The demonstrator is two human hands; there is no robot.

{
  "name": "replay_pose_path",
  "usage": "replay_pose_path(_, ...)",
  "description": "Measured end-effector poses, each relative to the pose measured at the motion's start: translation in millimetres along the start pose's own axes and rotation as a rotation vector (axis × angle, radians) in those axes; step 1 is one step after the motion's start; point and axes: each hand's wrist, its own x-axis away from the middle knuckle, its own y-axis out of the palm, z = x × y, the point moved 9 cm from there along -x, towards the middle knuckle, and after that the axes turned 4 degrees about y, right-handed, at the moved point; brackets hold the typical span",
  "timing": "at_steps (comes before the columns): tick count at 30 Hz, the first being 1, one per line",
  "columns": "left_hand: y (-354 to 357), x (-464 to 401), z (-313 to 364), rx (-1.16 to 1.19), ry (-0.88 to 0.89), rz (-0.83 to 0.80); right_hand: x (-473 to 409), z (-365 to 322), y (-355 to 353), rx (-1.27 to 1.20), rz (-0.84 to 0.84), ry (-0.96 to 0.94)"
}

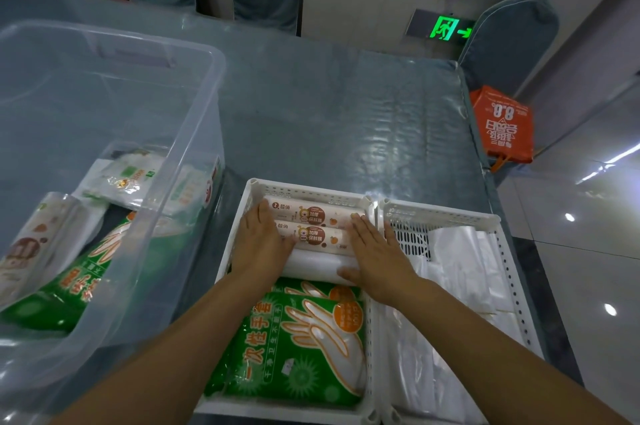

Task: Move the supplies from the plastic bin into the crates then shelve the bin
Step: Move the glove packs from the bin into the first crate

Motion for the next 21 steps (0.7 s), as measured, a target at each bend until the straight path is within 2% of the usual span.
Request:
replay_pose_path(5, -62, 18, 63, -0.044, 0.293, 0.181, 2, -10, -50, -0.106, 0.186, 0.008)
replay_pose_path(10, -134, 24, 90, -0.092, 0.367, 0.255, 3, -56, -118, -0.271, 0.39, -0.087)
replay_pose_path(17, -237, 26, 36, -0.121, 0.35, 0.299, 7, -140, -169, -0.373, 0.456, -0.153)
replay_pose_path(21, -297, 23, -26, -0.158, 0.304, 0.33, 1, -182, -178, -0.501, 0.443, -0.045)
